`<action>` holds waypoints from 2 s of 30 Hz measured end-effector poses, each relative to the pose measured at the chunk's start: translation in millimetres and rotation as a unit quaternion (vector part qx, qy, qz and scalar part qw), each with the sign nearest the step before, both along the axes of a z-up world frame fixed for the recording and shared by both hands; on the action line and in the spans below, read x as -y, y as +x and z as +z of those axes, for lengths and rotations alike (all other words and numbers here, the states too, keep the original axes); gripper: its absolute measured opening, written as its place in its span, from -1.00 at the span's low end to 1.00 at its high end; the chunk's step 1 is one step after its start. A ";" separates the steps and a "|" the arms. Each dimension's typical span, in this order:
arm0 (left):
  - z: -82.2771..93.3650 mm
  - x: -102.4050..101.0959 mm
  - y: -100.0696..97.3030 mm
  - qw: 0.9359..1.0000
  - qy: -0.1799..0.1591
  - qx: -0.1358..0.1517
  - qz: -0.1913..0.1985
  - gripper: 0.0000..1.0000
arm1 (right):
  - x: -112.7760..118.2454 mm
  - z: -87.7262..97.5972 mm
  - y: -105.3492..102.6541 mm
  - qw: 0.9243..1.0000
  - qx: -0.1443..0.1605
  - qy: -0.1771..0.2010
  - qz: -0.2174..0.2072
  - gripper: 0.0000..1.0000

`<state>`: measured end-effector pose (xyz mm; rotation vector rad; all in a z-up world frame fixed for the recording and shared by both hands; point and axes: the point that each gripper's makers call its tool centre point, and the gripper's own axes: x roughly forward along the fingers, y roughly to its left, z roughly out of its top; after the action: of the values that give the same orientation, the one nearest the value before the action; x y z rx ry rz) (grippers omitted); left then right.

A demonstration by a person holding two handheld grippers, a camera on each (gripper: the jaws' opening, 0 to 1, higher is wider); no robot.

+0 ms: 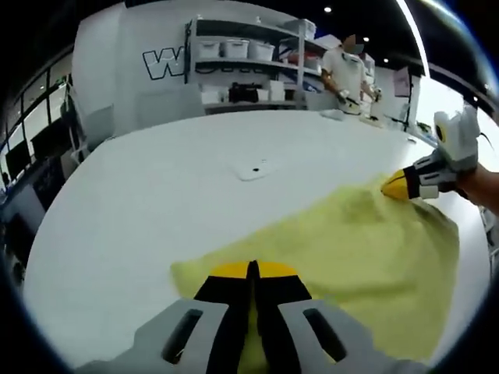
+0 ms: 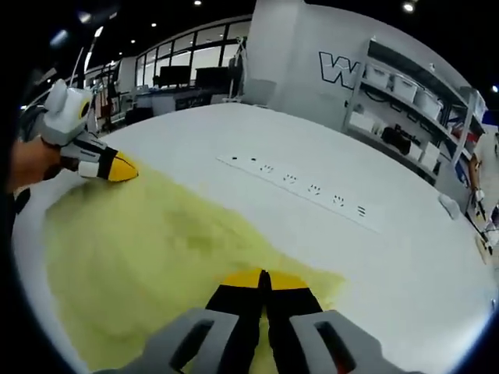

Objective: Fold the garment on the visible template until the final outline fits inside the template.

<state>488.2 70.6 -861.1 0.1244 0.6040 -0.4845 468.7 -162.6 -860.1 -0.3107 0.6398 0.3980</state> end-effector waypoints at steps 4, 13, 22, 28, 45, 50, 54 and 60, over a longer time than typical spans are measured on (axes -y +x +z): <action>1.0 -2.3 0.8 1.000 0.011 0.007 -0.004 -1.00 | 6.5 -2.9 1.6 1.000 -0.001 -0.005 -0.005 -1.00; 15.9 5.2 3.9 1.000 -0.001 0.020 -0.006 -1.00 | -6.7 28.3 11.3 0.998 0.033 0.050 0.003 -1.00; 13.6 13.5 3.3 1.000 -0.004 0.016 -0.014 -1.00 | -62.1 30.7 -4.8 0.990 0.029 0.091 0.101 -0.80; 12.7 11.5 -0.9 1.000 -0.001 0.011 -0.018 -1.00 | -79.4 32.1 -0.3 0.988 0.040 0.083 0.123 -0.63; 18.8 7.2 -7.3 1.000 -0.004 0.013 -0.019 -1.00 | -88.3 17.3 -1.3 0.987 0.030 0.047 0.152 -1.00; 21.4 7.6 -8.6 1.000 -0.005 0.017 -0.021 -1.00 | -88.6 44.4 20.3 0.983 0.114 0.032 0.141 -1.00; 22.6 8.8 -8.9 1.000 -0.007 0.018 -0.023 -1.00 | -91.0 39.0 26.7 0.983 0.121 0.010 0.139 -1.00; 18.4 7.9 -10.1 1.000 -0.005 0.015 -0.023 -1.00 | -84.2 10.9 25.7 0.989 0.081 -0.012 0.123 -1.00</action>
<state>478.0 62.7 -842.7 0.1362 0.5700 -0.5293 494.4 -78.4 -849.2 -0.4422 0.4474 0.5962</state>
